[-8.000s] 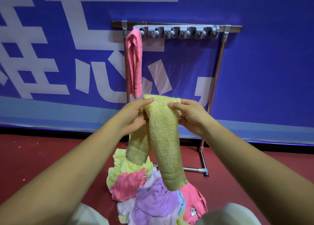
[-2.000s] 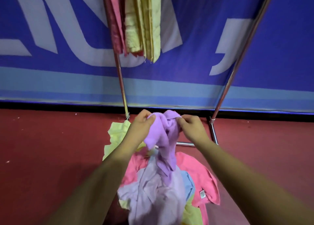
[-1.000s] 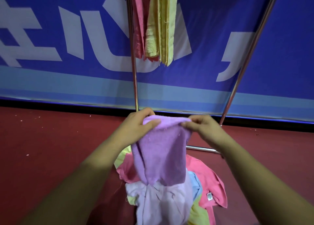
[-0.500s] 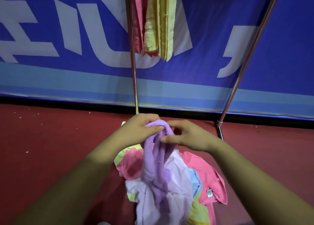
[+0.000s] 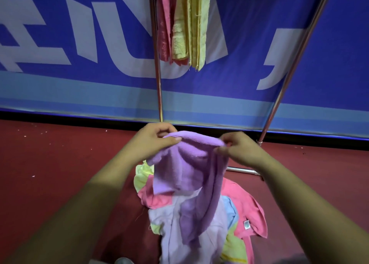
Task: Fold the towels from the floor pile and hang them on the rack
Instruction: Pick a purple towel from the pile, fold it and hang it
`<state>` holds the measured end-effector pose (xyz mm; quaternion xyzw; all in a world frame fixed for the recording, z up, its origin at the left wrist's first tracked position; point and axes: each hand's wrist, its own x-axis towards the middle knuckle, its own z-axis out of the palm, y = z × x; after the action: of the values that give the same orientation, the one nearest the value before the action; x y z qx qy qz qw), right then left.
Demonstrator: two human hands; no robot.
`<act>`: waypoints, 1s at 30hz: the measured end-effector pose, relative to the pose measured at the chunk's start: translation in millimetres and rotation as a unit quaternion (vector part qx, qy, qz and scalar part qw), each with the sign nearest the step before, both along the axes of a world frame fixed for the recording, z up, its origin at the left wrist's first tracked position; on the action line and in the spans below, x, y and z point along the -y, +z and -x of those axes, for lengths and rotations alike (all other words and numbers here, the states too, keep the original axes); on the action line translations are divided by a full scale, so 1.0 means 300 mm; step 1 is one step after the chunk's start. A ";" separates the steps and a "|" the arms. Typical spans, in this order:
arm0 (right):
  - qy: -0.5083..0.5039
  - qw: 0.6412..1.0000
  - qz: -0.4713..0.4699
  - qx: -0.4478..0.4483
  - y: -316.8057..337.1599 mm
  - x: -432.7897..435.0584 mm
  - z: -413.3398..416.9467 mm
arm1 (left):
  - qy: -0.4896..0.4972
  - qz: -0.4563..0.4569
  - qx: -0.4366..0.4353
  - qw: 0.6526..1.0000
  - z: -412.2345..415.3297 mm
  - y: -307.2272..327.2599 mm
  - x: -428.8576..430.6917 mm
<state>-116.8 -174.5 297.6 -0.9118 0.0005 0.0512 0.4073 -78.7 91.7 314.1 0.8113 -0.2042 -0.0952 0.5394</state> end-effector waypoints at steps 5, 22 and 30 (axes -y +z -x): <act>0.172 0.958 -0.223 -0.058 0.011 -0.117 0.038 | -0.080 0.014 -0.006 0.997 0.053 -0.005 0.102; 0.055 0.913 -0.401 -0.046 0.023 -0.094 0.019 | -0.035 0.072 -0.031 0.996 0.053 -0.006 0.119; -0.107 0.921 -0.367 0.074 0.039 -0.054 -0.016 | -0.101 -0.179 -0.022 0.978 0.030 -0.022 0.082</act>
<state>-112.0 -158.4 309.1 -0.6944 0.0488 -0.0636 0.7151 -87.6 67.1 307.4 0.8676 -0.2531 -0.2022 0.3774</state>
